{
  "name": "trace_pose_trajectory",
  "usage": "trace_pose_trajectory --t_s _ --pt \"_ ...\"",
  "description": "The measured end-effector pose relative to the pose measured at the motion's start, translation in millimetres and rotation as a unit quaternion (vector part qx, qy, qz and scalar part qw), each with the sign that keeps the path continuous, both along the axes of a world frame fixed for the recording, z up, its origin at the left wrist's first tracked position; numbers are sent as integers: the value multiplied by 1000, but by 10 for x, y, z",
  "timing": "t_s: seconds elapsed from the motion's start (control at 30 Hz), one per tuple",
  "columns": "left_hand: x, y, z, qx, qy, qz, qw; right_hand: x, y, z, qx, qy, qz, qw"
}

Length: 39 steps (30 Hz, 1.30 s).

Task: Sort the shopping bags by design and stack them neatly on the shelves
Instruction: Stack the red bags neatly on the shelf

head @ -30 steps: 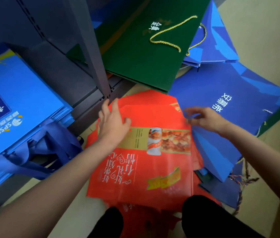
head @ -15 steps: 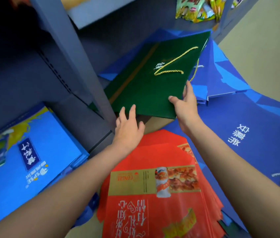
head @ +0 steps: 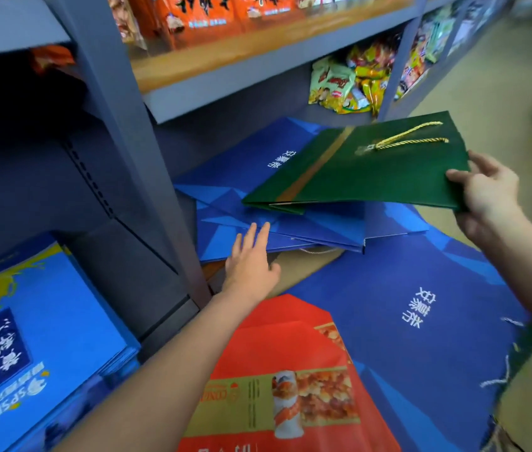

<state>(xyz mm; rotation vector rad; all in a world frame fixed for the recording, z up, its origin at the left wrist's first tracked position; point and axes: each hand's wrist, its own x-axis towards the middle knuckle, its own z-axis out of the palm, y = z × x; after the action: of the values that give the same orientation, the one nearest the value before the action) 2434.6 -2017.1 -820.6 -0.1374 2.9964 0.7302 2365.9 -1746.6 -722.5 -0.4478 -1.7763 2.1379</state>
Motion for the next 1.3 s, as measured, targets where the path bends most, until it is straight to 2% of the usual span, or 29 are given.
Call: trace_pose_trajectory --t_s 0.23,0.37,0.5,0.67,0.83,0.93,1.0,1.07,1.13,1.17,1.2,1.3 --pt "-136 -5 -216 18 -31 82 996 -452 -369 15 -30 9 16 999" --pt "-229 -65 -264 34 -52 122 991 -695 -927 -413 -14 -19 35 999" --pt "-338 -105 -254 42 -44 150 987 -697 -1418 -1044 46 -81 81 992" --pt "-275 -253 -439 8 -22 116 993 -853 -1691 -1395 87 -135 128 979" --pt "-279 -340 -524 71 26 114 991 -991 -1911 -1390 124 -146 158 969" --pt "-240 -371 -545 75 38 105 991 -1046 -1913 -1400 126 -154 194 961" --pt "-227 -382 -567 62 37 102 992 -1030 -1743 -1334 156 -153 180 959" --pt "-234 -369 -592 32 33 101 994 -992 -1433 -1273 236 -154 136 950" --pt "-242 -338 -622 -4 31 98 995 -887 -1037 -1256 340 -169 82 922" --pt "-240 -318 -633 -19 29 94 995 -829 -854 -1274 362 -192 66 910" --pt "-236 -300 -636 -32 26 90 995 -772 -700 -1301 340 -224 65 911" --pt "-222 -284 -620 -48 10 78 996 -634 -525 -1358 158 -266 112 944"
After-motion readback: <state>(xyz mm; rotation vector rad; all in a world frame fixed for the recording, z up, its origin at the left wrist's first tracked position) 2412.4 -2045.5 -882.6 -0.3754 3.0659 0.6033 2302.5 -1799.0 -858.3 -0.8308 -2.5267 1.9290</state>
